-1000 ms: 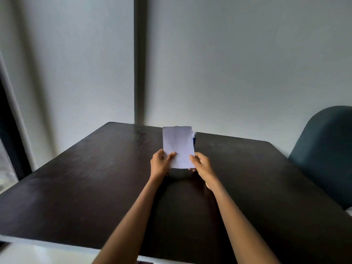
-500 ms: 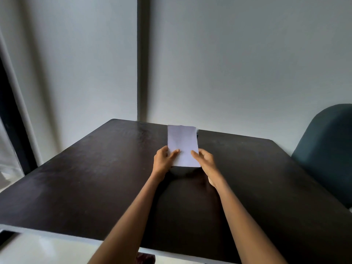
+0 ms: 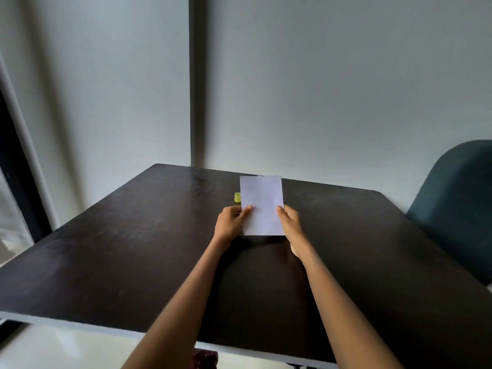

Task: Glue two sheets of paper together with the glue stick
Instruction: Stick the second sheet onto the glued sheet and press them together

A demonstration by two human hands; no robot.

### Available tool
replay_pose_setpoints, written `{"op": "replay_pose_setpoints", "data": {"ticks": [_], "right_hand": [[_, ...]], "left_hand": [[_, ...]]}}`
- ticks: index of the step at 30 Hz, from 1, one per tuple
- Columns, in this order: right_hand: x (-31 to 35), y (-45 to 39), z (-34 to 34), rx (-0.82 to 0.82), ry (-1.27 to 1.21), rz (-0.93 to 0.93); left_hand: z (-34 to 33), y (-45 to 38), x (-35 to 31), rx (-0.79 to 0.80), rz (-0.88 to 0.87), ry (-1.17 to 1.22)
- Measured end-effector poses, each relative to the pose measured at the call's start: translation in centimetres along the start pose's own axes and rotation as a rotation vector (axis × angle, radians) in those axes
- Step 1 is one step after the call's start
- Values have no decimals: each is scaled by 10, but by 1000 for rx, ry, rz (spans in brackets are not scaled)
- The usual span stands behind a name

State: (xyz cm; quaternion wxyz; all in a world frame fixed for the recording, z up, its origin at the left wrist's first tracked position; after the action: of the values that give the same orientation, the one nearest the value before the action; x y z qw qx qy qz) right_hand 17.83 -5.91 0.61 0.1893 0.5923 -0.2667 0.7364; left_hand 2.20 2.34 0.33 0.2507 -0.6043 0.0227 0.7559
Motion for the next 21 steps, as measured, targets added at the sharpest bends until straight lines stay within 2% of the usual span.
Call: {"op": "replay_pose_setpoints", "data": {"ticks": [4,9,13,16,18,21], "right_hand": [[0,-1,1,-86,101,-1],[1,5,19,-290,249,55],[5,18,30,-377,226,18],[9,19,51,-452,294,-6],[6,15,74,-491,365,-43],[-5,4,106,-445,530,-129]], "left_hand": [[0,-2,3,-26,9,-11],[1,-1,1,-26,-26,-3],[-5,7,-7,-49,13,-228],[-23,7,-21,-126,41,-247],[-51,2,-34,-64,-8,-303],[-89,-6,-41,62,-52,-398]]}}
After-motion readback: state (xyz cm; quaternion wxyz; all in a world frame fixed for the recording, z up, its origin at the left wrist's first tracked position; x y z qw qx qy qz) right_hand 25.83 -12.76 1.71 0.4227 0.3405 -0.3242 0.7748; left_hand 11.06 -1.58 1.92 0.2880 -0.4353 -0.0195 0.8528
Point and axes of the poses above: each hand's wrist, its own y-axis away from the middle knuckle, its own z-axis out of the back of the hand, x = y × z, the point moved 6 cm from there along -y, towards the middle knuckle, and after that the axes turned 4 degrees about -z, right-handed, at the moved point
